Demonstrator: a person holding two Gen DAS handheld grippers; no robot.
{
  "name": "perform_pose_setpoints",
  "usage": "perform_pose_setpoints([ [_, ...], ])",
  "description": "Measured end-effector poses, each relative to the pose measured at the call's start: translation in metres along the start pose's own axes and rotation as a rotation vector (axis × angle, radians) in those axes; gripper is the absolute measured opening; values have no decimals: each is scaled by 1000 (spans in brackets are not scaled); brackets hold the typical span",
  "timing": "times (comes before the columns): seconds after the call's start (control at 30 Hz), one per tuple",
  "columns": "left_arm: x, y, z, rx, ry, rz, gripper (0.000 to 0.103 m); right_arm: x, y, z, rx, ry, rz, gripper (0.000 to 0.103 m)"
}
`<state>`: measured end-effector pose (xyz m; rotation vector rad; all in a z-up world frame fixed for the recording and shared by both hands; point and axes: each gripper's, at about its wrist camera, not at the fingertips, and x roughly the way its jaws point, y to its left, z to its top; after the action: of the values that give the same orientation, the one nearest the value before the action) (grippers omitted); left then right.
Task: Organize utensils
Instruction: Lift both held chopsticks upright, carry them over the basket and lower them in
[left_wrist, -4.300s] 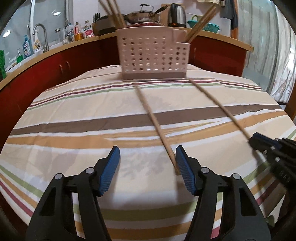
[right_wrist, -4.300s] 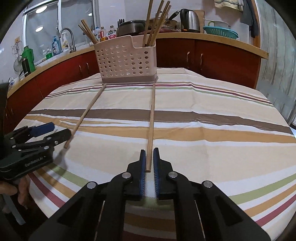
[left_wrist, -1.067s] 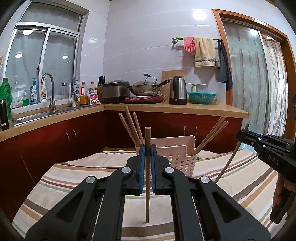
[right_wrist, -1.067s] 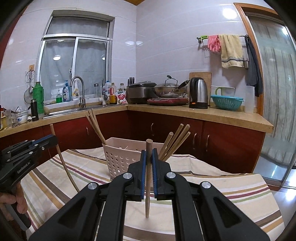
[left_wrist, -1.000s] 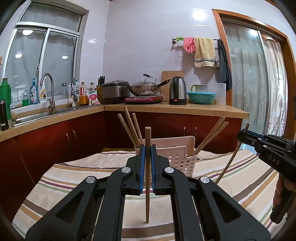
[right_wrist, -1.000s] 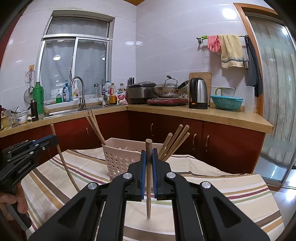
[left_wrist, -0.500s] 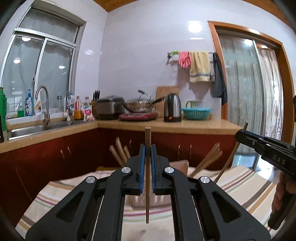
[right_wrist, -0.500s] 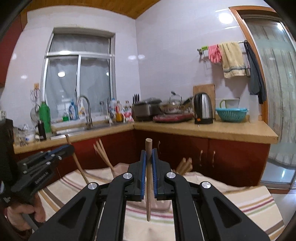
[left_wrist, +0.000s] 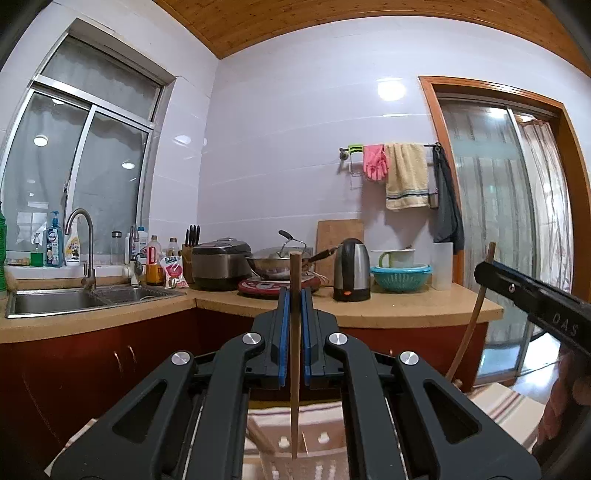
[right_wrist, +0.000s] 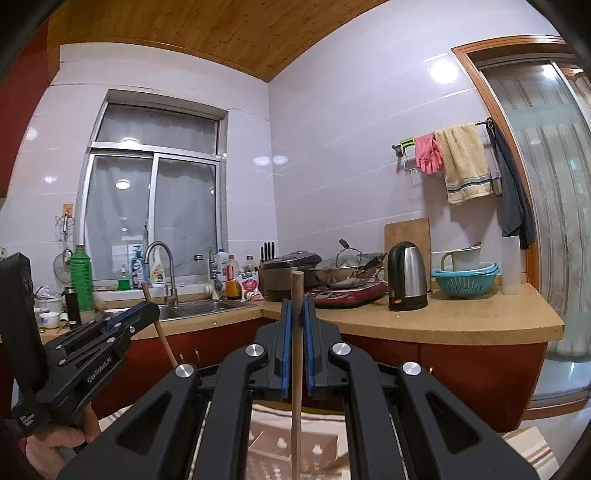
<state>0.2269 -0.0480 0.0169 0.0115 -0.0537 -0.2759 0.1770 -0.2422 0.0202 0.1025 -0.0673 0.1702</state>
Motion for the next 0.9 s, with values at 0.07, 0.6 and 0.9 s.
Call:
perform_pose_setpoints([
  [0.07, 11, 1, 1, 1, -5, 6, 6, 12, -2, -2, -1, -2, -7, 7],
  [0.6, 64, 7, -58, -5, 130, 43, 6, 71, -11, -59, 10, 105, -58, 7],
  [0.9, 73, 8, -86, 12, 207, 67, 6, 80, -8, -86, -26, 184, -90, 7],
])
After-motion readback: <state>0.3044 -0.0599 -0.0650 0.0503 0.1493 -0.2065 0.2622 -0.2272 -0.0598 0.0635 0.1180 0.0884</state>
